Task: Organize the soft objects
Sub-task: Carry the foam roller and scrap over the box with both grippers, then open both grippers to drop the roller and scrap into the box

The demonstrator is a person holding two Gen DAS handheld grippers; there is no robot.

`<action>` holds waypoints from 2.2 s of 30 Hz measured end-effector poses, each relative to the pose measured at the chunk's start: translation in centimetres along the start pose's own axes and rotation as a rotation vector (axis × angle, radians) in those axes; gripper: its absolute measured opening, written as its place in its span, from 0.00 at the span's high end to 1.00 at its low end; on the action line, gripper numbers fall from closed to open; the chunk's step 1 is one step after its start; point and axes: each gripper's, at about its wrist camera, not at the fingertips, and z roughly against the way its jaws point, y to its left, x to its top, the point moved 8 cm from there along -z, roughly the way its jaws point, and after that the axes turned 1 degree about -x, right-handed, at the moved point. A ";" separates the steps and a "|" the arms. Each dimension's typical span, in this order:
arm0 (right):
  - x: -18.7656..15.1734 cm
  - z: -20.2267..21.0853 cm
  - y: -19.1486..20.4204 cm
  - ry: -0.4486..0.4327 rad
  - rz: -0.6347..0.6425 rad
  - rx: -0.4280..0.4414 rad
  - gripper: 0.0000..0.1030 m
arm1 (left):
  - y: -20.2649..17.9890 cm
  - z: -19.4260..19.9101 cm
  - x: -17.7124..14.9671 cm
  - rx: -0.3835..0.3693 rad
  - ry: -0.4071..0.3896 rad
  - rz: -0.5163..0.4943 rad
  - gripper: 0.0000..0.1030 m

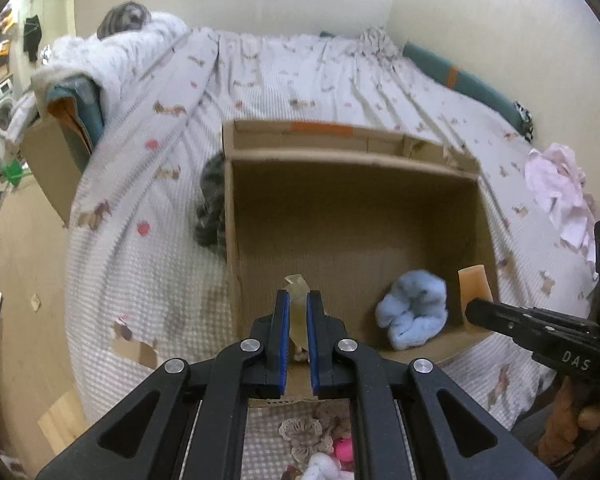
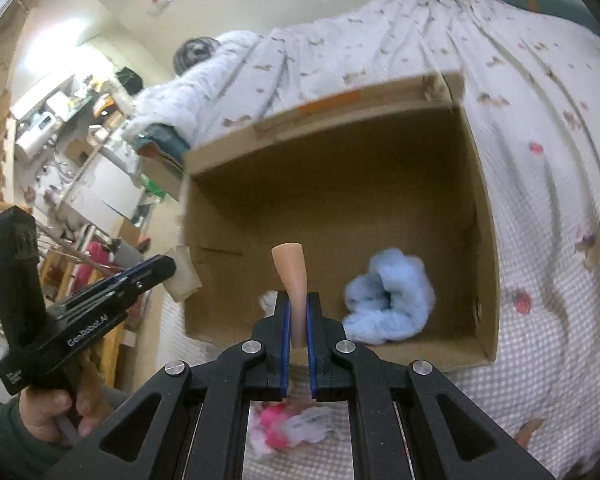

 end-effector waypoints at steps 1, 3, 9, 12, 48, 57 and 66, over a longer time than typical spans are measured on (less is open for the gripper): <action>-0.2 -0.6 -0.3 0.015 -0.003 -0.019 0.92 | 0.0 -0.6 -0.3 0.003 0.011 0.004 0.93; -0.4 -1.7 -0.7 0.033 -0.007 -0.035 0.92 | -0.2 -1.6 -0.6 0.000 0.032 0.004 0.93; -0.7 -3.4 -1.0 0.070 0.019 -0.059 0.92 | -0.3 -2.8 -0.7 0.001 0.054 0.001 0.92; -0.5 -4.0 -0.8 0.081 0.027 -0.065 0.92 | -0.4 -3.0 -0.7 -0.003 0.065 0.014 0.92; -0.2 -4.6 -1.4 0.075 -0.017 -0.047 0.60 | -1.8 -2.2 -0.3 -0.009 0.045 -0.010 0.44; 1.4 -2.7 -2.2 -0.031 -0.069 -0.069 0.23 | -1.1 -0.5 0.8 0.086 -0.043 -0.024 0.36; 1.6 -2.4 -1.6 -0.035 -0.053 -0.073 0.23 | -0.1 -0.1 0.9 0.063 -0.053 0.036 0.12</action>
